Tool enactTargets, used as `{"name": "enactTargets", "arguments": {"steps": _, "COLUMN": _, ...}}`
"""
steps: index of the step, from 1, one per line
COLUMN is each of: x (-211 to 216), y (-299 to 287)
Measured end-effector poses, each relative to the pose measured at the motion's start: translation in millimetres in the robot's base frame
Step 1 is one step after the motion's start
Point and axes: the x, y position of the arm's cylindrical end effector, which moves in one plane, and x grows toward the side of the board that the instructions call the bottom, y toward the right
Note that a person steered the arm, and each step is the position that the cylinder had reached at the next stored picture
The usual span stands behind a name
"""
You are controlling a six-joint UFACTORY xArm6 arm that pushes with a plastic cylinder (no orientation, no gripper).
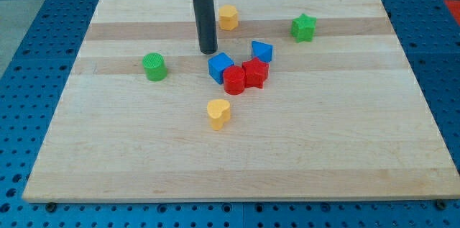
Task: Put the blue triangle at the right side of the red star
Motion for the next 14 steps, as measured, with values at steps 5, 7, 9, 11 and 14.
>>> {"name": "enactTargets", "arguments": {"steps": 5, "x": 6.6, "y": 117.5}}
{"name": "enactTargets", "arguments": {"steps": 7, "x": 5.6, "y": 109.1}}
{"name": "enactTargets", "arguments": {"steps": 9, "x": 33.5, "y": 109.1}}
{"name": "enactTargets", "arguments": {"steps": 11, "x": -4.3, "y": 110.1}}
{"name": "enactTargets", "arguments": {"steps": 14, "x": -10.7, "y": 174.9}}
